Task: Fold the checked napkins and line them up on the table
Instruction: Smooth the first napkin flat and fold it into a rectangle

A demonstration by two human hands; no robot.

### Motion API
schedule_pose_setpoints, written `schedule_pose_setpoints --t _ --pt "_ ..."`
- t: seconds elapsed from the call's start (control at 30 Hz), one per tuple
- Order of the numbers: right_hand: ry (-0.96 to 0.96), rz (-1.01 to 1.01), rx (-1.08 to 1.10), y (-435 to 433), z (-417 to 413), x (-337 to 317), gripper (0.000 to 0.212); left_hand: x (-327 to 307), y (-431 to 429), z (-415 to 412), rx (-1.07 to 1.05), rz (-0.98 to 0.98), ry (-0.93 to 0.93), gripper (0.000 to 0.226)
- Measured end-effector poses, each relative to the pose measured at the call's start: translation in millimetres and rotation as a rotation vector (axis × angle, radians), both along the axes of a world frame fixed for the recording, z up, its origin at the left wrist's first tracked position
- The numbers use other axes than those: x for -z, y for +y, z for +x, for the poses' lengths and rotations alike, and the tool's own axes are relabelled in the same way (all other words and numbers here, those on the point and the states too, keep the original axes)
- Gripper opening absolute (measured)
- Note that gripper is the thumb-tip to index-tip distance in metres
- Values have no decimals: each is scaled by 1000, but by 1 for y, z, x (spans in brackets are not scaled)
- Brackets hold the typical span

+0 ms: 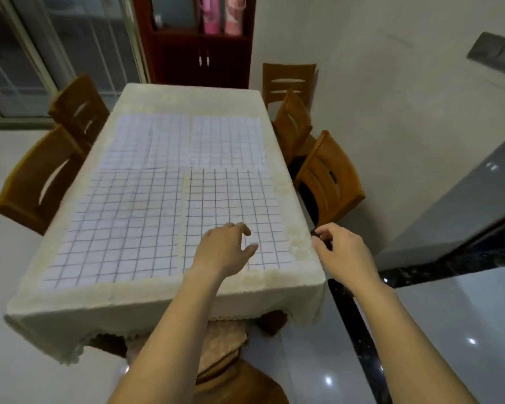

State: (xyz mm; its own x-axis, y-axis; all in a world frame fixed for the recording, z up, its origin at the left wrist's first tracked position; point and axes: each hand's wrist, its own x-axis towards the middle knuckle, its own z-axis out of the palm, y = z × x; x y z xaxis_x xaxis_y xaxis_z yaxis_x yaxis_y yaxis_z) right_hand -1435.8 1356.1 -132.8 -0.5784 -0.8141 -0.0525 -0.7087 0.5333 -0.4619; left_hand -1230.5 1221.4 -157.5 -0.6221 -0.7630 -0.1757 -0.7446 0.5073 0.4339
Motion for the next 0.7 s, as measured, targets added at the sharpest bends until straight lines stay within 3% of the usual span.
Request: schedule_pose_setpoints --t 0.17,0.37,0.53,0.7 --pt "-82 71 -146 -53 17 61 51 58 -41 -13 -72 47 -153 63" --pt "-101 173 -327 -143 7 143 74 142 -79 -25 -301 163 -299 83" --pt "-146 503 -360 -188 -5 217 110 204 -47 -44 -487 337 -383 87" --pt "-31 483 -468 -180 -20 249 126 217 -34 -63 -563 281 -406 91"
